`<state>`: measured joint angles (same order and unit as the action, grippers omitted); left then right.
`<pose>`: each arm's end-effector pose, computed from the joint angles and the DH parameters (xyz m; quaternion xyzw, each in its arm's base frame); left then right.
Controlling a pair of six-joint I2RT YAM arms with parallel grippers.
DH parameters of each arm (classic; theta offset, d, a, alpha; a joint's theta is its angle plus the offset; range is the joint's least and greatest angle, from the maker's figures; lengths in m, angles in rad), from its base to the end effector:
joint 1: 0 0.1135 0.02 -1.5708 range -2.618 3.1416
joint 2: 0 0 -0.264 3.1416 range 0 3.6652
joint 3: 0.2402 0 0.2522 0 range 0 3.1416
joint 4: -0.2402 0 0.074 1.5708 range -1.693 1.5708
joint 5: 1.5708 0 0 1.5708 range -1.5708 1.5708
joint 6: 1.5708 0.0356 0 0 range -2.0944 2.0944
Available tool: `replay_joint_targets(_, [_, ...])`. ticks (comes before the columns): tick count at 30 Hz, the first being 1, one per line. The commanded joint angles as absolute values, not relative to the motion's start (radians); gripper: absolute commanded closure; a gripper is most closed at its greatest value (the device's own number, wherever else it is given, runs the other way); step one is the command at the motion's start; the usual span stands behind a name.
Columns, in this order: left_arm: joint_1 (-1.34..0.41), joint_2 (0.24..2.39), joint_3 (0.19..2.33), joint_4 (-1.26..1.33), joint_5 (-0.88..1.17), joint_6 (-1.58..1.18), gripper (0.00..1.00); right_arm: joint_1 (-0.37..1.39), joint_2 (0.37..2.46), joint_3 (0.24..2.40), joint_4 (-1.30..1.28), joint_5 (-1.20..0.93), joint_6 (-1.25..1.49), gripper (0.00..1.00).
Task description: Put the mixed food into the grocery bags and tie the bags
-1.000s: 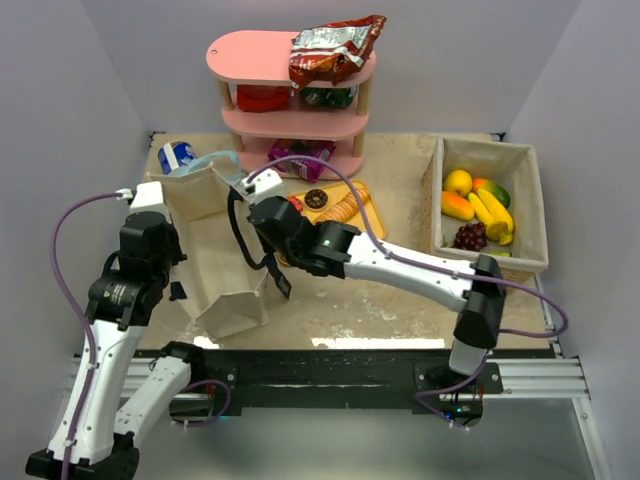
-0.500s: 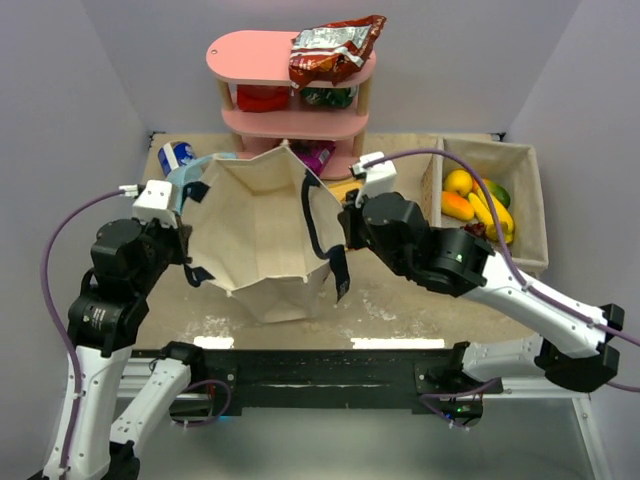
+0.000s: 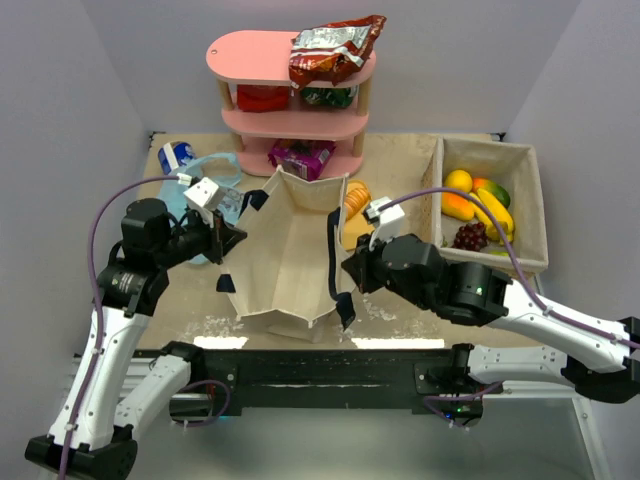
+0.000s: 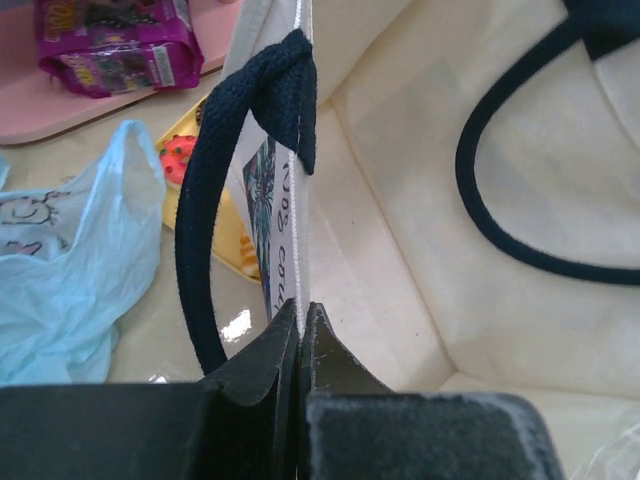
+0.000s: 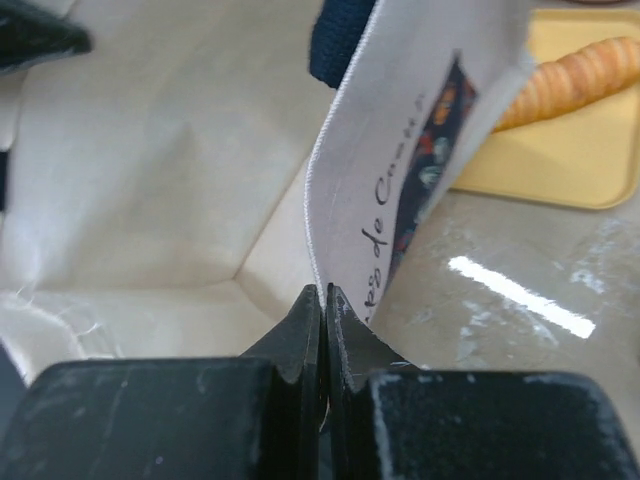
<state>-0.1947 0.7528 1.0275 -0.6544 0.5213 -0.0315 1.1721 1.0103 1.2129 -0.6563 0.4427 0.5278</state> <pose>0.1381 -0.0453 0.3793 0.2093 0.7854 -0.2732 0.5145 0.0928 0.1811 0.3986 -0.1516 0.8216 0.2655 0.4811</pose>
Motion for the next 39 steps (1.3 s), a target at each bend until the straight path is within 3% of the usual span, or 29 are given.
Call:
replay_joint_targets(1, [-0.239,0.808,1.026,-0.441,0.621,-0.02,1.0,1.264,0.983,1.148,-0.554,0.46,0.633,1.0])
replay_joint_targets(9, [-0.611,1.006,1.118,-0.382,0.385,-0.005,1.0,1.307,0.951,1.097,-0.508,0.586,0.764,1.0])
replay_joint_targets(15, [-0.707,1.184,1.215,-0.383,0.357,0.081,1.0,1.322,0.845,1.02,-0.624,0.764,0.949,0.99])
replay_joint_targets(21, [-0.724,1.324,1.287,-0.374,0.35,0.181,1.0,1.321,0.706,0.936,-0.695,0.864,1.017,0.91])
replay_joint_targets(24, [-0.726,1.383,1.316,-0.385,0.304,0.228,1.0,1.321,0.719,0.942,-0.759,0.882,1.04,0.78])
replay_joint_targets(25, [-0.726,1.394,1.328,-0.387,0.298,0.236,1.0,1.322,0.724,0.949,-0.793,0.882,1.045,0.55])
replay_joint_targets(28, [-0.726,1.425,1.348,-0.393,0.307,0.264,1.0,1.321,0.736,0.983,-0.862,0.888,1.054,0.23])
replay_joint_targets(31, [-0.726,1.427,1.354,-0.373,0.336,0.273,0.98,1.321,0.724,1.032,-0.894,0.891,1.01,0.16])
replay_joint_targets(33, [-0.726,1.419,1.365,-0.364,0.321,0.279,0.87,1.322,0.713,1.061,-0.882,0.882,0.925,0.14])
replay_joint_targets(34, [-0.726,1.416,1.371,-0.364,0.313,0.282,0.65,1.321,0.71,1.098,-0.874,0.873,0.896,0.13])
replay_joint_targets(36, [-0.727,1.401,1.381,-0.365,0.279,0.281,0.42,1.321,0.71,1.138,-0.873,0.862,0.829,0.13])
replay_joint_targets(37, [-0.726,1.391,1.382,-0.37,0.27,0.282,0.26,1.322,0.712,1.167,-0.849,0.83,0.801,0.11])
replay_joint_targets(39, [-0.726,1.346,1.381,-0.37,0.233,0.29,0.14,1.321,0.716,1.195,-0.821,0.773,0.714,0.1])
